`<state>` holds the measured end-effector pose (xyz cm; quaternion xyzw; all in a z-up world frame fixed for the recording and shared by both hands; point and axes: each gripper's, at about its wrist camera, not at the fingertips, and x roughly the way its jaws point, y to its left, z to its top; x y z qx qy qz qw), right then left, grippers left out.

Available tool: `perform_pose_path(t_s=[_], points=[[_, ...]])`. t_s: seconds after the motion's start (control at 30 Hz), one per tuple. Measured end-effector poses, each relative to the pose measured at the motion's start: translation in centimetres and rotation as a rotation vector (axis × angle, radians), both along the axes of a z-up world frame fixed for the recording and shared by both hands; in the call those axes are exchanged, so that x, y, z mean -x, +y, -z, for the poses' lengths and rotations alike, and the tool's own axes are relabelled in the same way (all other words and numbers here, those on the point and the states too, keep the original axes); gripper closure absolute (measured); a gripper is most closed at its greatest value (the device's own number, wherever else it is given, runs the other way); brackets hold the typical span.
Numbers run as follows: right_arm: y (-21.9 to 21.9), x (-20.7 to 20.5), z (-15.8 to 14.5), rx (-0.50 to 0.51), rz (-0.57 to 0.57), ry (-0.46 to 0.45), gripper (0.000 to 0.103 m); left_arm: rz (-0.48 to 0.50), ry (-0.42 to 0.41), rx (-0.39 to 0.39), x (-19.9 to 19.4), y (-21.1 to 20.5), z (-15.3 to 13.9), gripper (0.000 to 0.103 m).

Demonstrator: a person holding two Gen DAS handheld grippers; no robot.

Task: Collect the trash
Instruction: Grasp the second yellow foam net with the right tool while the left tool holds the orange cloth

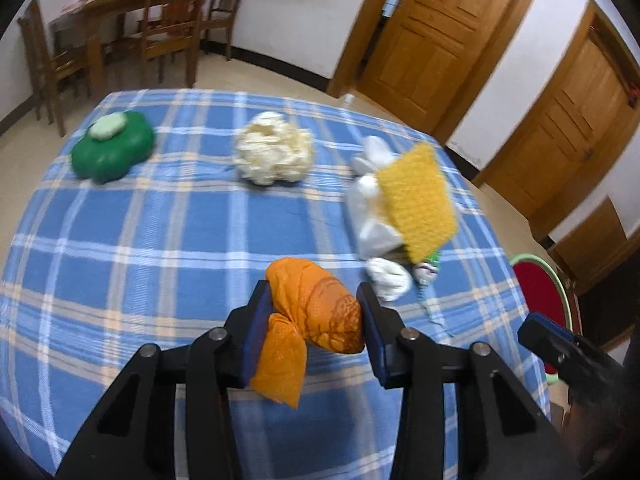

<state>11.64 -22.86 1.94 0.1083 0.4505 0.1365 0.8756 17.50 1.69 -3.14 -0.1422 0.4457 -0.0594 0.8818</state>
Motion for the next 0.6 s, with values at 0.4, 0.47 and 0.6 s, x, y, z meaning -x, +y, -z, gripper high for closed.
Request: perform_pose_path(t_s=[0.4, 0.47, 0.6], points=[[6.4, -3.3, 1.3, 0.029, -0.12, -0.004, 0.049, -0.059, 0.004, 0.024, 0.3, 3.1, 0.7, 0.06], [6.5, -4.0, 1.3, 0.042, -0.099, -0.016, 0.049, -0.059, 0.002, 0.03, 0.2, 3.1, 0.7, 0.06], [6.0, -5.8, 1.4, 0.062, -0.044, -0.025, 0.049, -0.053, 0.001, 0.035, 0.2, 3.0, 0.8, 0.06]])
